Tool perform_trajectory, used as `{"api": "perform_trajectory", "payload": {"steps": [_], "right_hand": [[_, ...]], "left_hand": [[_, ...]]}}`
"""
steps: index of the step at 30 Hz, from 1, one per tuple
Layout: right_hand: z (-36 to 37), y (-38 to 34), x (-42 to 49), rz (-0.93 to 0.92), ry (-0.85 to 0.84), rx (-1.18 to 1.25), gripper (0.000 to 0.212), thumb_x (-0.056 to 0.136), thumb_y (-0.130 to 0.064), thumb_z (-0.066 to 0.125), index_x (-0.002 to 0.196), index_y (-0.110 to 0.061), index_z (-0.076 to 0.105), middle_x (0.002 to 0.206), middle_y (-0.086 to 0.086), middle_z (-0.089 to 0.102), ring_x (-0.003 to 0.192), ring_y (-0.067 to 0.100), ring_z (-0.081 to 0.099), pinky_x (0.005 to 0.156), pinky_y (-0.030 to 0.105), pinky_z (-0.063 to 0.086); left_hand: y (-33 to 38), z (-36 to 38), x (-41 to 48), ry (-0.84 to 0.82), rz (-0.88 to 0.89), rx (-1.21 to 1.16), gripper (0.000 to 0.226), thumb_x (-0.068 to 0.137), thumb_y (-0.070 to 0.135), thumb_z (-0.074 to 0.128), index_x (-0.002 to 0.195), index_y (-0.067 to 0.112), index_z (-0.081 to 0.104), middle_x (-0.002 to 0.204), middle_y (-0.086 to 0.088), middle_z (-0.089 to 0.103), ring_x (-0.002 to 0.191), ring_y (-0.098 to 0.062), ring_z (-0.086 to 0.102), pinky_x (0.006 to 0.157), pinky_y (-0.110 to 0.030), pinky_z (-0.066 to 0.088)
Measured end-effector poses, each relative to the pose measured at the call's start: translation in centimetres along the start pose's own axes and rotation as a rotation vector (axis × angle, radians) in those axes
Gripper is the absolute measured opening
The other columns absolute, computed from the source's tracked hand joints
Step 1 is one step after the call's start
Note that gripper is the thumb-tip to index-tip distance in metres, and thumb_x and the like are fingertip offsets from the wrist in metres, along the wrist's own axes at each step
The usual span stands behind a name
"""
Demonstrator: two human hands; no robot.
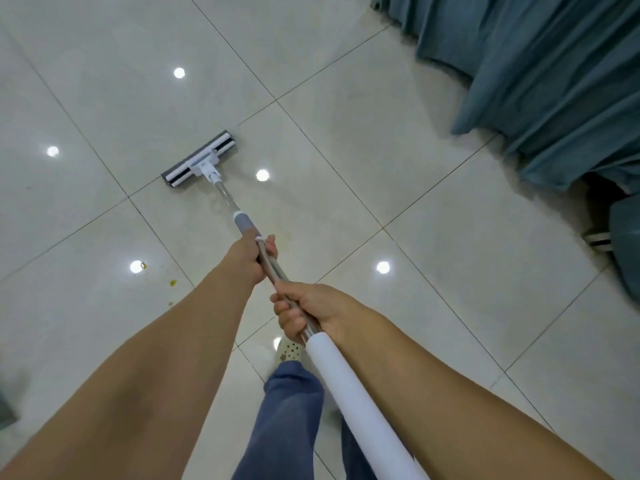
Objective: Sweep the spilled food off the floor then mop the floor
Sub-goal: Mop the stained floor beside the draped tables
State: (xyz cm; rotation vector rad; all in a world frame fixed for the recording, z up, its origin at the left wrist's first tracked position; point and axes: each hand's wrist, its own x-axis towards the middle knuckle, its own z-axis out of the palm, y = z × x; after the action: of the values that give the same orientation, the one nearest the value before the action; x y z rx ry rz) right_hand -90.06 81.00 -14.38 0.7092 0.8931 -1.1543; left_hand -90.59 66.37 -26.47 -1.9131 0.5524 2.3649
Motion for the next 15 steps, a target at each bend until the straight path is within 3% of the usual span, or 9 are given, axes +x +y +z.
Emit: {"api": "perform_trajectory", "payload": {"steps": [6,11,15], "right_hand": [[-9.1,4.1,-7.2,0.020,0.037,0.000,0.026,0.097,-0.026,0.052,0.079,-0.007,0.050,0.053,-0.001,0.044,0.032,0.005,0.037,0.030,0.012,0.033],[-18.3,8.7,-14.2,0.031,0.114,-0.095,0.027,0.098,-0.026,0.051,0.080,-0.006,0.054,0.052,0.000,0.046,0.033,0.005,0.038,0.033,0.013,0.033],[-26.8,13.5,-20.4,0.093,0.140,-0.116,0.022,0.097,-0.025,0.052,0.086,-0.006,0.055,0.054,0.002,0.047,0.034,0.007,0.038,0.032,0.014,0.034]], "left_hand": [[-11.2,2.5,-4.5,-0.016,-0.023,0.009,0.025,0.098,0.020,0.044,0.076,0.010,0.038,0.064,-0.004,0.041,0.023,-0.009,0.035,0.031,-0.009,0.032],[-23.0,4.8,-9.5,-0.017,-0.038,0.023,0.028,0.099,0.021,0.043,0.074,0.011,0.035,0.062,-0.003,0.037,0.025,-0.008,0.035,0.031,-0.010,0.032],[-33.5,6.0,-13.9,-0.043,-0.143,0.005,0.025,0.099,0.025,0.045,0.080,0.010,0.039,0.058,-0.003,0.038,0.041,-0.011,0.037,0.033,-0.014,0.036]]}}
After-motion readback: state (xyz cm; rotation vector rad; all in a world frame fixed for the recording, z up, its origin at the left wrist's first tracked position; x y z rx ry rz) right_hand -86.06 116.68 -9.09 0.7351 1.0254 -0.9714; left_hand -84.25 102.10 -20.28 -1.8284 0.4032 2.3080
